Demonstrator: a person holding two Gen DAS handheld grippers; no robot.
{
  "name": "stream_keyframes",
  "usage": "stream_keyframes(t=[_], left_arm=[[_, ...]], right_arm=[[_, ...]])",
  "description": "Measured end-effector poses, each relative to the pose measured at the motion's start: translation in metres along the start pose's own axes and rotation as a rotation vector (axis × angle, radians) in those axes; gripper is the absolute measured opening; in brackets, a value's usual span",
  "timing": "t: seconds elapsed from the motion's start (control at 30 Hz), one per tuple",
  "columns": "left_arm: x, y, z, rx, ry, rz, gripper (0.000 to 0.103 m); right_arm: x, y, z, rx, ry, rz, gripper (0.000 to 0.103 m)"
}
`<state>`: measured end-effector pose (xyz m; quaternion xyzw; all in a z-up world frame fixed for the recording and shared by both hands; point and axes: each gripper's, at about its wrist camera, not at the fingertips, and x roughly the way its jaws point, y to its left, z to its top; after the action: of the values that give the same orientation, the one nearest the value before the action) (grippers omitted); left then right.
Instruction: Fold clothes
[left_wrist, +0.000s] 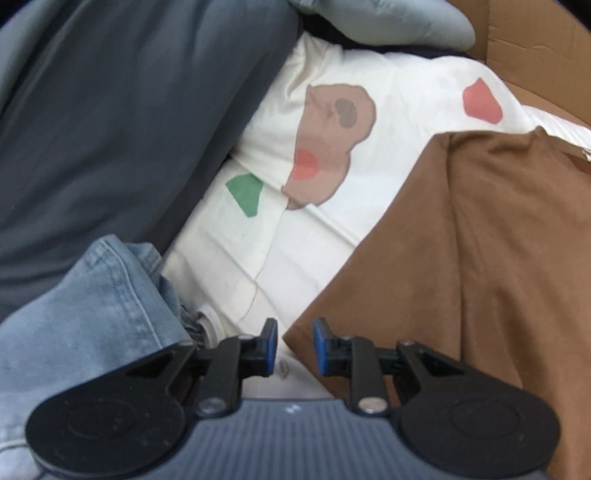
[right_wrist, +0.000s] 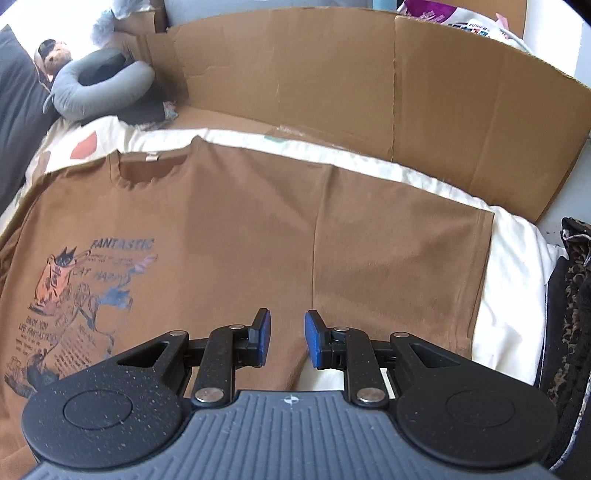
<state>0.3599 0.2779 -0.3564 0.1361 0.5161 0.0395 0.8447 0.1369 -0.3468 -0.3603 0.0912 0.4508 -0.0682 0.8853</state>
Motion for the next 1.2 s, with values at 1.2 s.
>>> stream_keyframes(t=[1.2], left_arm=[[-0.021, 0.023, 0.028, -0.02, -0.01, -0.018, 0.001]], right_arm=[[0.007, 0.046, 0.003, -0.122, 0.003, 0.098, 0.027]])
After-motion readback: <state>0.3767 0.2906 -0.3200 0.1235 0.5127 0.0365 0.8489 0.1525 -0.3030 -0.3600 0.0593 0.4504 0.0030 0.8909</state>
